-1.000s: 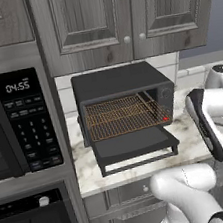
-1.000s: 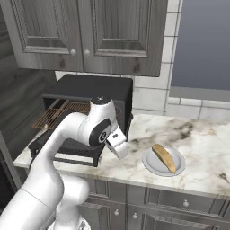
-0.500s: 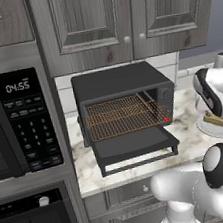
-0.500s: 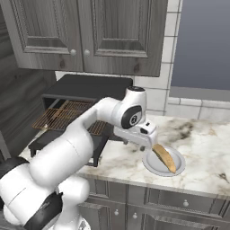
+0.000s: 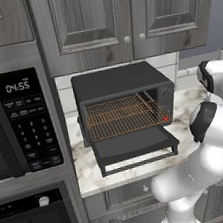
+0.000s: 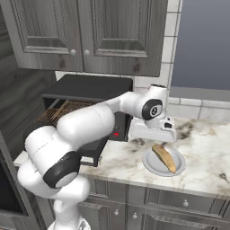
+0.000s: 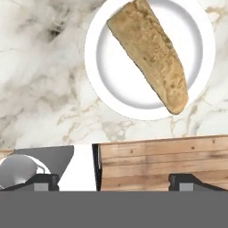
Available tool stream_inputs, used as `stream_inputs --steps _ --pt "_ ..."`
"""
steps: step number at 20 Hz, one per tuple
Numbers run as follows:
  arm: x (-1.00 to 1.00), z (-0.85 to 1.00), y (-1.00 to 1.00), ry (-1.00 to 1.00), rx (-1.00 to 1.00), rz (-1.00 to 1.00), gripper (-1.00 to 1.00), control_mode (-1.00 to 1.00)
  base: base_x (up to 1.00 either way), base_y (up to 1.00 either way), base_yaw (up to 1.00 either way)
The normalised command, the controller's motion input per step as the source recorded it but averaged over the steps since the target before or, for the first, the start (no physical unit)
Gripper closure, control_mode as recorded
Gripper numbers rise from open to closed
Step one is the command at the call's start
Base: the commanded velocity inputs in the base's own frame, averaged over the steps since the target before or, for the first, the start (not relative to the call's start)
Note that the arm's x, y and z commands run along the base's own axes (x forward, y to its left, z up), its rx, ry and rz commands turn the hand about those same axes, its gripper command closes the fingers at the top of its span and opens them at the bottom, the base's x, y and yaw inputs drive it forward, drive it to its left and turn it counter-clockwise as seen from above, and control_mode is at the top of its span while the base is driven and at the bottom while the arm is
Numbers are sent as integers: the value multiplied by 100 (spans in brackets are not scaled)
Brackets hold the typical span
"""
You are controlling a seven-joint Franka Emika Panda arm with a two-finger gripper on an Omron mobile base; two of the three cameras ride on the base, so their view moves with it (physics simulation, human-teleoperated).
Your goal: Pull the toaster oven rack outwards. Pick up the baguette from the plate and place it on the toaster oven rack. Close the toaster oven door fully and set the temperature to the lowest setting.
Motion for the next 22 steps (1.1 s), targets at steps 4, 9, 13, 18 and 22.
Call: stream_inputs --steps 4,9,13,18,22 --pt "-1 -32 -28 1 0 0 -100 -100 0 0 0" --pt "4 -32 -48 11 0 1 -100 -100 0 0 0" --pt "2 -14 -53 12 2 5 -100 -100 0 0 0" --pt "8 -25 -40 0 10 8 -100 -100 0 0 0" --pt "19 -25 -9 -12 16 5 -100 -100 0 0 0"
